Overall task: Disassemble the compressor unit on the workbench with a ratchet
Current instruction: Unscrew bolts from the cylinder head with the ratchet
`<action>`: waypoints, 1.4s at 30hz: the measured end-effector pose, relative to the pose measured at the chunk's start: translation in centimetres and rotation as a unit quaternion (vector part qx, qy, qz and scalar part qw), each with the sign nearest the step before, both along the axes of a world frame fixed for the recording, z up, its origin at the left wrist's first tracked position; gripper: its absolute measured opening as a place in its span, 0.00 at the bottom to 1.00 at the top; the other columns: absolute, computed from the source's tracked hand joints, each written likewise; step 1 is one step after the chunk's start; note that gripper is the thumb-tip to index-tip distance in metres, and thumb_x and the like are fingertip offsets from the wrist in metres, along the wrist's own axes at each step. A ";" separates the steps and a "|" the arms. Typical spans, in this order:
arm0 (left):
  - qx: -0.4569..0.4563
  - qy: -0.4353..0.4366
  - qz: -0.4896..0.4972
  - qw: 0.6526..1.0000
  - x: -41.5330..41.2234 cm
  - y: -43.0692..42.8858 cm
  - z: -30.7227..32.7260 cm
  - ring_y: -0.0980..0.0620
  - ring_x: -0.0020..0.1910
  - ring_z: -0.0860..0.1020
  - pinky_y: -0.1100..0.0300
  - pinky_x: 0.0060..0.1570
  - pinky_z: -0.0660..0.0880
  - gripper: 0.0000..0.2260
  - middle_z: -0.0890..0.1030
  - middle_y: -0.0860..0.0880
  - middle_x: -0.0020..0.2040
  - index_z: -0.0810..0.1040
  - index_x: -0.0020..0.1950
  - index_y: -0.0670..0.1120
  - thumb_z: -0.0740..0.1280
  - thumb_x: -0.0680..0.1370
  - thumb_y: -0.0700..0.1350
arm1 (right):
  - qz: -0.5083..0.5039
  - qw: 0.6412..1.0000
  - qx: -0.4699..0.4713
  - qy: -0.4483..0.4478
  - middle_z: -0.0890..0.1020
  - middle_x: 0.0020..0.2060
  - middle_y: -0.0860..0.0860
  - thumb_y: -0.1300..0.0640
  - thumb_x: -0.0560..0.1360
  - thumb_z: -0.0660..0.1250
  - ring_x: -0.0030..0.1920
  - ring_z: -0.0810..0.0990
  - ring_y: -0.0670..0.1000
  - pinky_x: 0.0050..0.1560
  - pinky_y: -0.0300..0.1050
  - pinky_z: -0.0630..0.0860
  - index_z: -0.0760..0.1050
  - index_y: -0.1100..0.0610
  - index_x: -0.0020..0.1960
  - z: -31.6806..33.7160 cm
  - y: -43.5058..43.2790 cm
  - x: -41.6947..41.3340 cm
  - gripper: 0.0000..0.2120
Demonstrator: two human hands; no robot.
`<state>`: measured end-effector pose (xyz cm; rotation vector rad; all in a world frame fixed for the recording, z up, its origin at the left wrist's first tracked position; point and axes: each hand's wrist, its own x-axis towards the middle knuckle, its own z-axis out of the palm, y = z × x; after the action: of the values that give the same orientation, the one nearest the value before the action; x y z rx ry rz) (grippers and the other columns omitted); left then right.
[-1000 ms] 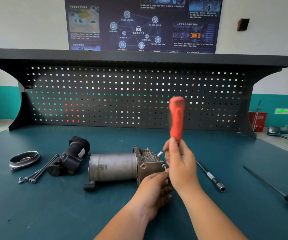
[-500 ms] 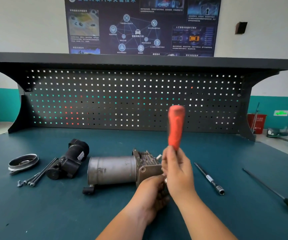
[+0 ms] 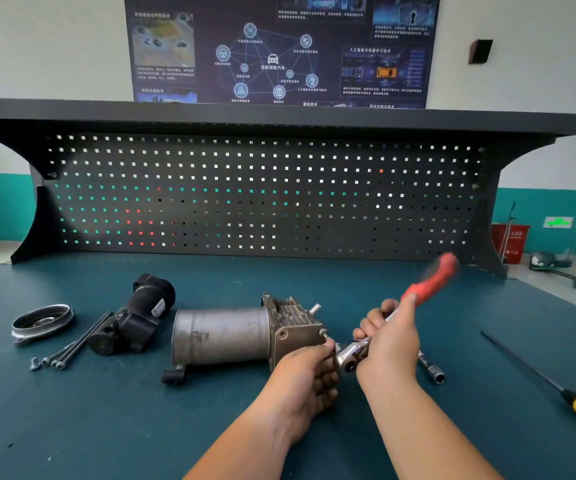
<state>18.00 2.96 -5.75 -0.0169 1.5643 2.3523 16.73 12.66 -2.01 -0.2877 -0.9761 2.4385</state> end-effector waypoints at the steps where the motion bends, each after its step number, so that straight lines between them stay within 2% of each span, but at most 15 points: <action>1: -0.003 0.002 -0.001 1.000 0.0 0.0 0.0 0.57 0.24 0.71 0.66 0.26 0.67 0.12 0.73 0.53 0.26 0.76 0.35 0.48 0.64 0.78 0.46 | -0.009 0.997 0.066 0.028 0.60 0.18 0.44 0.44 0.81 0.53 0.19 0.58 0.45 0.24 0.39 0.59 0.62 0.54 0.35 0.1 -0.3 0.1 0.19; 5: -0.021 0.017 -0.011 1.000 -0.1 0.0 -0.4 0.57 0.25 0.69 0.66 0.27 0.68 0.10 0.71 0.52 0.29 0.75 0.36 0.48 0.63 0.78 0.45 | 0.002 0.935 0.312 0.169 0.65 0.21 0.45 0.44 0.79 0.59 0.23 0.61 0.42 0.25 0.37 0.60 0.65 0.54 0.35 -0.4 -1.7 0.8 0.18; 9: 0.022 0.043 -0.037 0.998 0.3 -0.1 -0.3 0.52 0.33 0.76 0.60 0.35 0.70 0.06 0.77 0.48 0.34 0.81 0.40 0.46 0.65 0.73 0.43 | 0.015 0.762 0.603 0.235 0.71 0.25 0.41 0.37 0.72 0.57 0.29 0.66 0.43 0.32 0.43 0.63 0.72 0.47 0.39 -1.4 -2.5 1.1 0.15; 11: 0.087 0.057 -0.053 0.993 0.6 -0.2 0.0 0.51 0.38 0.80 0.56 0.41 0.71 0.05 0.81 0.48 0.37 0.85 0.39 0.50 0.69 0.71 0.46 | 0.006 0.714 0.657 0.243 0.72 0.27 0.38 0.38 0.73 0.56 0.31 0.68 0.43 0.33 0.41 0.64 0.72 0.48 0.42 -1.5 -2.8 1.2 0.15; 13: 0.065 0.057 -0.055 0.995 0.4 -0.3 -0.2 0.50 0.41 0.80 0.56 0.43 0.72 0.10 0.81 0.46 0.40 0.85 0.39 0.49 0.64 0.76 0.45 | 0.014 0.743 0.623 0.246 0.71 0.26 0.39 0.37 0.72 0.57 0.31 0.67 0.42 0.34 0.42 0.65 0.74 0.52 0.43 -1.6 -2.9 1.3 0.18; 15: 0.011 0.042 -0.040 0.998 0.0 -0.3 -0.5 0.48 0.42 0.77 0.57 0.41 0.72 0.12 0.79 0.43 0.42 0.83 0.44 0.44 0.59 0.77 0.41 | 0.045 0.824 0.514 0.236 0.71 0.25 0.41 0.39 0.71 0.60 0.29 0.66 0.41 0.32 0.39 0.64 0.76 0.51 0.39 -1.3 -2.9 1.5 0.16; 17: -0.006 0.027 -0.022 0.999 0.0 -0.3 -0.4 0.50 0.38 0.76 0.60 0.38 0.71 0.10 0.78 0.44 0.39 0.80 0.46 0.43 0.59 0.77 0.39 | 0.064 0.898 0.383 0.208 0.68 0.23 0.43 0.43 0.73 0.64 0.25 0.63 0.41 0.29 0.36 0.61 0.71 0.52 0.35 -0.9 -2.9 1.6 0.15; 20: 0.006 0.010 -0.009 1.000 -0.1 -0.1 -0.1 0.53 0.35 0.76 0.60 0.39 0.70 0.08 0.79 0.49 0.36 0.80 0.43 0.47 0.62 0.78 0.44 | 0.035 0.961 0.225 0.160 0.63 0.21 0.44 0.46 0.77 0.59 0.22 0.60 0.44 0.23 0.36 0.61 0.62 0.56 0.35 -0.5 -2.7 1.5 0.19; 24: -0.002 0.002 0.006 1.000 -0.3 0.1 -0.2 0.54 0.35 0.75 0.62 0.35 0.69 0.08 0.80 0.48 0.39 0.80 0.45 0.46 0.64 0.78 0.48 | 0.000 0.998 0.022 0.056 0.61 0.19 0.44 0.44 0.80 0.54 0.20 0.59 0.45 0.24 0.38 0.61 0.62 0.53 0.34 0.0 -1.3 1.0 0.19; 28: -0.015 0.011 0.010 1.000 -0.2 0.1 -0.5 0.57 0.27 0.71 0.65 0.27 0.68 0.07 0.73 0.52 0.30 0.77 0.40 0.47 0.66 0.77 0.47 | 0.013 0.991 -0.129 -0.025 0.60 0.17 0.45 0.39 0.79 0.53 0.17 0.59 0.46 0.25 0.40 0.58 0.61 0.53 0.33 -0.3 0.1 0.2 0.22; 31: -0.012 0.011 0.012 1.000 -0.2 0.0 -0.5 0.57 0.26 0.71 0.66 0.26 0.67 0.09 0.72 0.53 0.27 0.77 0.36 0.47 0.67 0.77 0.45 | 0.006 0.997 -0.064 -0.036 0.61 0.16 0.45 0.39 0.79 0.53 0.16 0.59 0.46 0.26 0.41 0.59 0.61 0.53 0.33 -0.1 0.2 -0.1 0.22; 35: -0.014 0.022 -0.002 1.000 -0.1 -0.1 -0.5 0.58 0.25 0.70 0.67 0.26 0.68 0.13 0.68 0.54 0.24 0.76 0.31 0.47 0.67 0.76 0.45 | -0.018 0.981 0.183 0.059 0.62 0.19 0.43 0.43 0.80 0.54 0.20 0.59 0.44 0.24 0.39 0.59 0.63 0.54 0.35 0.0 -0.8 0.2 0.20; 38: -0.036 0.029 -0.006 0.999 -0.1 -0.3 -0.5 0.57 0.26 0.70 0.66 0.27 0.69 0.13 0.70 0.52 0.27 0.74 0.32 0.47 0.65 0.77 0.42 | 0.008 0.902 0.396 0.175 0.67 0.22 0.44 0.38 0.73 0.58 0.24 0.63 0.43 0.27 0.41 0.61 0.69 0.49 0.34 -0.5 -2.0 0.9 0.17; 40: -0.034 0.032 -0.006 0.999 -0.1 -0.4 -0.4 0.53 0.30 0.72 0.63 0.31 0.69 0.08 0.73 0.47 0.32 0.76 0.38 0.45 0.62 0.76 0.38 | 0.013 0.818 0.530 0.221 0.70 0.24 0.44 0.36 0.71 0.57 0.27 0.65 0.43 0.30 0.42 0.62 0.73 0.43 0.36 -0.7 -2.3 1.1 0.14; 42: -0.019 0.036 -0.012 0.999 0.1 -0.5 -0.2 0.46 0.40 0.73 0.57 0.38 0.68 0.08 0.74 0.40 0.40 0.78 0.45 0.42 0.59 0.77 0.38 | 0.000 0.739 0.633 0.231 0.72 0.26 0.43 0.36 0.72 0.55 0.29 0.68 0.46 0.32 0.44 0.65 0.74 0.46 0.39 -0.9 -2.5 1.3 0.17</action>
<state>18.10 2.45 -5.96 0.0788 1.6322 2.3283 17.98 10.14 -2.89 0.7436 -2.0210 1.1991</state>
